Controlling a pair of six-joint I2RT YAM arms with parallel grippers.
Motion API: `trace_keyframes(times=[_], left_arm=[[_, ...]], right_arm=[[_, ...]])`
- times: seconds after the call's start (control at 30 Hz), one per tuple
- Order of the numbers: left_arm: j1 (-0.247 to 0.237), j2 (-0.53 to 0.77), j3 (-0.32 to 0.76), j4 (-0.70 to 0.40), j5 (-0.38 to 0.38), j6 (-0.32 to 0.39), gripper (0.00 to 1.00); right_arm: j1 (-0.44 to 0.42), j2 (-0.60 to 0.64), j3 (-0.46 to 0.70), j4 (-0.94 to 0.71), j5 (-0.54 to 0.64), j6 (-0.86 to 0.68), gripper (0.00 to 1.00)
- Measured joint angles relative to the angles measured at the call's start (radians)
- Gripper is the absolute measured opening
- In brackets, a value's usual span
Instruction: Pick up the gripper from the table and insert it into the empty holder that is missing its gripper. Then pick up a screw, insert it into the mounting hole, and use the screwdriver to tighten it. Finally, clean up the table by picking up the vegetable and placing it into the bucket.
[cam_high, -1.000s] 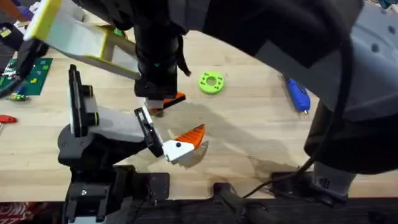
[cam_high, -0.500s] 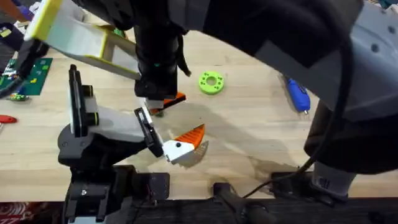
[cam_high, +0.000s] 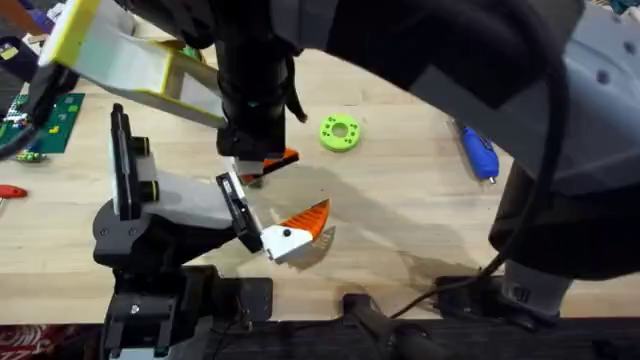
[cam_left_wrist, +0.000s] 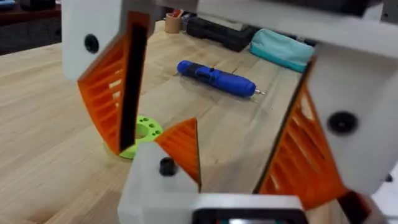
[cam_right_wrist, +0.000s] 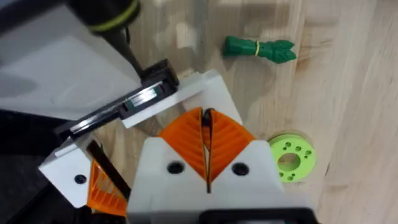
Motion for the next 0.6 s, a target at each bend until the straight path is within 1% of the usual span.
trace_keyframes(times=[0.3,0.33,0.37,0.5,0.53,0.57,0.6], left_arm=[[0.0,0.0,0.0,0.0,0.0,0.0,0.988],[0.0,0.0,0.0,0.0,0.0,0.0,0.988],[0.0,0.0,0.0,0.001,-0.002,0.0,0.988],[0.0,0.0,0.0,0.001,-0.003,0.003,0.988],[0.0,-0.002,0.0,0.001,-0.002,0.006,0.988],[0.0,-0.003,0.0,0.001,-0.002,0.009,0.988],[0.0,-0.003,0.0,0.001,-0.002,0.011,0.988]], right_arm=[[0.0,0.0,0.0,0.0,0.0,0.0,0.004],[0.0,0.0,0.0,-0.001,0.0,0.001,0.055],[0.0,0.0,0.0,-0.005,-0.002,0.001,0.183],[0.0,0.001,0.0,-0.015,-0.003,-0.003,0.778],[-0.001,0.001,0.0,-0.017,-0.001,-0.008,0.907],[-0.002,0.003,0.0,-0.019,0.0,-0.011,0.972],[-0.002,0.005,0.0,-0.019,0.0,-0.012,0.989]])
